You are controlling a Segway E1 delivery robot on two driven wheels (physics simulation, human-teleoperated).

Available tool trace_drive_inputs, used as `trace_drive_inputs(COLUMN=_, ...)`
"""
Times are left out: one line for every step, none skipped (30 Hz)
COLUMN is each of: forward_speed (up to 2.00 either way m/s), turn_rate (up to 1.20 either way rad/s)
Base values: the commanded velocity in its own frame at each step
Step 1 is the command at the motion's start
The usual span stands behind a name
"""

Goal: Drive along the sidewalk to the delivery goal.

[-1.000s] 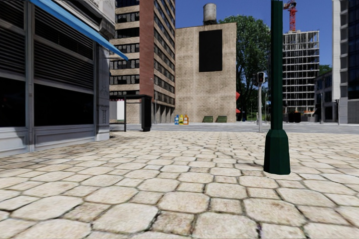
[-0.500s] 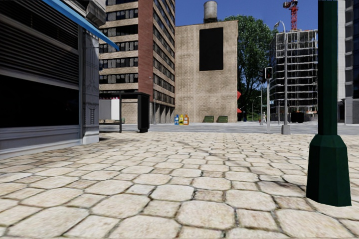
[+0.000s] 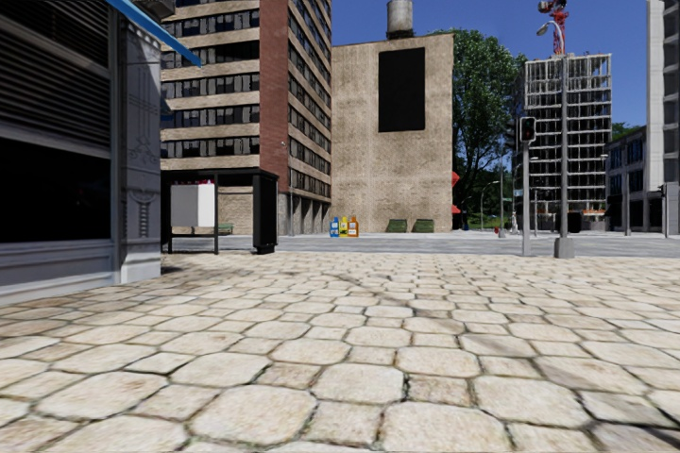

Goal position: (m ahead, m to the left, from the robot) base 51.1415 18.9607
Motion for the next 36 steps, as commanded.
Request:
trace_drive_inputs(forward_speed=1.99, turn_rate=0.00)
trace_drive_inputs(forward_speed=1.99, turn_rate=0.00)
trace_drive_inputs(forward_speed=1.99, turn_rate=0.00)
trace_drive_inputs(forward_speed=1.99, turn_rate=0.00)
trace_drive_inputs(forward_speed=1.99, turn_rate=0.00)
trace_drive_inputs(forward_speed=1.99, turn_rate=0.00)
trace_drive_inputs(forward_speed=1.99, turn_rate=0.00)
trace_drive_inputs(forward_speed=1.99, turn_rate=0.00)
trace_drive_inputs(forward_speed=1.99, turn_rate=0.00)
trace_drive_inputs(forward_speed=1.99, turn_rate=0.00)
trace_drive_inputs(forward_speed=1.99, turn_rate=0.00)
trace_drive_inputs(forward_speed=1.99, turn_rate=0.00)
trace_drive_inputs(forward_speed=1.99, turn_rate=0.00)
trace_drive_inputs(forward_speed=1.99, turn_rate=0.00)
trace_drive_inputs(forward_speed=1.99, turn_rate=0.00)
trace_drive_inputs(forward_speed=1.99, turn_rate=0.00)
trace_drive_inputs(forward_speed=1.99, turn_rate=0.00)
trace_drive_inputs(forward_speed=1.99, turn_rate=0.00)
trace_drive_inputs(forward_speed=1.99, turn_rate=0.00)
trace_drive_inputs(forward_speed=1.99, turn_rate=0.02)
trace_drive_inputs(forward_speed=1.99, turn_rate=0.10)
trace_drive_inputs(forward_speed=1.99, turn_rate=0.12)
trace_drive_inputs(forward_speed=1.99, turn_rate=0.12)
trace_drive_inputs(forward_speed=1.99, turn_rate=0.14)
trace_drive_inputs(forward_speed=1.99, turn_rate=0.21)
trace_drive_inputs(forward_speed=1.99, turn_rate=0.26)
trace_drive_inputs(forward_speed=1.99, turn_rate=0.26)
trace_drive_inputs(forward_speed=1.99, turn_rate=0.26)
trace_drive_inputs(forward_speed=1.99, turn_rate=0.27)
trace_drive_inputs(forward_speed=1.99, turn_rate=0.27)
trace_drive_inputs(forward_speed=1.99, turn_rate=0.29)
trace_drive_inputs(forward_speed=1.99, turn_rate=0.29)
trace_drive_inputs(forward_speed=1.99, turn_rate=0.30)
trace_drive_inputs(forward_speed=1.99, turn_rate=0.31)
trace_drive_inputs(forward_speed=1.99, turn_rate=0.31)
trace_drive_inputs(forward_speed=1.99, turn_rate=0.31)
